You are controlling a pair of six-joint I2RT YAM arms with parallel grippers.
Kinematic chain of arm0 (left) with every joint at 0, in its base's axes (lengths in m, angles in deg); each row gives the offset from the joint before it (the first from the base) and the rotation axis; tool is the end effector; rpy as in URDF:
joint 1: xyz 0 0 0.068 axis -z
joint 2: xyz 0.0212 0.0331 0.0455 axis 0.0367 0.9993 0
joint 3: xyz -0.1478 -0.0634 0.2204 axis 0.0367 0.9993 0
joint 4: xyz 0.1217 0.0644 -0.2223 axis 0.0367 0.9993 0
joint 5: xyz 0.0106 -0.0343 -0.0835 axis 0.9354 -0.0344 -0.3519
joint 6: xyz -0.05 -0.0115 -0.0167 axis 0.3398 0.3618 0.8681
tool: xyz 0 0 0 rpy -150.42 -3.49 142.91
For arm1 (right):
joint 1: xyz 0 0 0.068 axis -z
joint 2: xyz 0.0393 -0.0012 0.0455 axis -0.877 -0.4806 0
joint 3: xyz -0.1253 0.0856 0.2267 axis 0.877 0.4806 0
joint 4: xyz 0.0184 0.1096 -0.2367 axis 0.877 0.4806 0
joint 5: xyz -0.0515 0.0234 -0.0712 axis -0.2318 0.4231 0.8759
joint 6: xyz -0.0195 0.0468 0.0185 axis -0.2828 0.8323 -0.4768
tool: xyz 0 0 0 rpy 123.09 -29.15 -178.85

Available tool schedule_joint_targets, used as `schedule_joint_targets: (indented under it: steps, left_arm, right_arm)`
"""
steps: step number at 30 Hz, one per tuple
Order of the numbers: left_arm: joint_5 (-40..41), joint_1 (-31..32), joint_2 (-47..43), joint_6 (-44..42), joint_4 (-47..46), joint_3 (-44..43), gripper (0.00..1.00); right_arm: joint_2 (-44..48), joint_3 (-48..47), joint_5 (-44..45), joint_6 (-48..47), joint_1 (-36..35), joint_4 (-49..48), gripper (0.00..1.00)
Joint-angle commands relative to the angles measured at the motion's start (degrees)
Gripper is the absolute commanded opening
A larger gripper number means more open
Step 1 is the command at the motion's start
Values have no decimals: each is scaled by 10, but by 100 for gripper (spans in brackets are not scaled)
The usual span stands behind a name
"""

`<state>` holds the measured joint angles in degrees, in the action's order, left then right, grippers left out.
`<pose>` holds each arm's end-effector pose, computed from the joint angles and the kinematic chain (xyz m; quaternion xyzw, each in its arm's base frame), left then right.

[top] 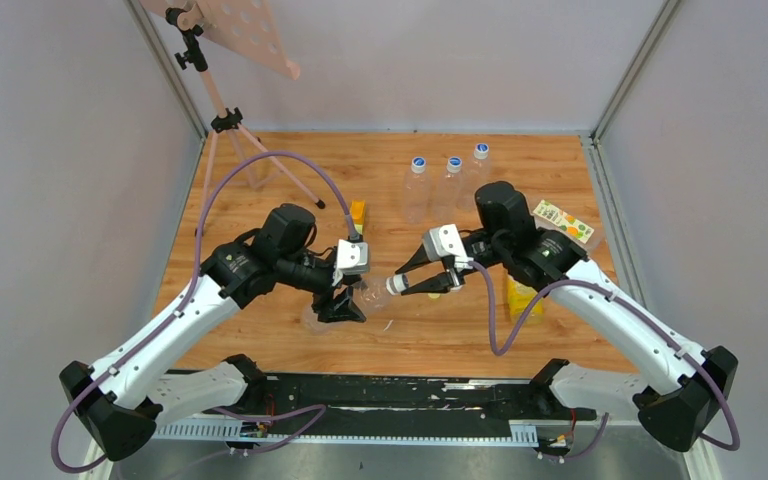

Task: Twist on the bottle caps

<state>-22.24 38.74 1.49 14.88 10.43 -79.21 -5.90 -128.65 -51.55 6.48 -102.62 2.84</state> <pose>0.1316 -0.1466 0.3385 0.5776 0.6421 -0.3976 0.3098 0.1547 0.1774 0.3600 -0.6955 0.3805 0.4236 0.4383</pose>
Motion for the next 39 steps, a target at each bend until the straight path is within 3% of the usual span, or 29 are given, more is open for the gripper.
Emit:
schedule_joint_targets:
  steps: [1, 15, 24, 32, 39]
  left_arm:
    - [-79, 10, -3, -12, -157, -40, 43]
    - [36, 46, -13, -74, -138, -57, 41]
    - [98, 54, -63, -9, -289, 9, 39]
    - [141, 54, -76, 30, -336, 37, 39]
    - [158, 56, -90, 21, -373, 62, 39]
  right_arm:
    - [-42, -8, -17, -25, -12, 40, 8]
    - [-94, -51, -14, 0, -11, 77, 5]
    - [-99, -53, 3, 23, -11, 71, 1]
    - [-87, -45, 13, 57, -11, 50, 1]
    - [-110, -77, 46, 189, -11, 37, 1]
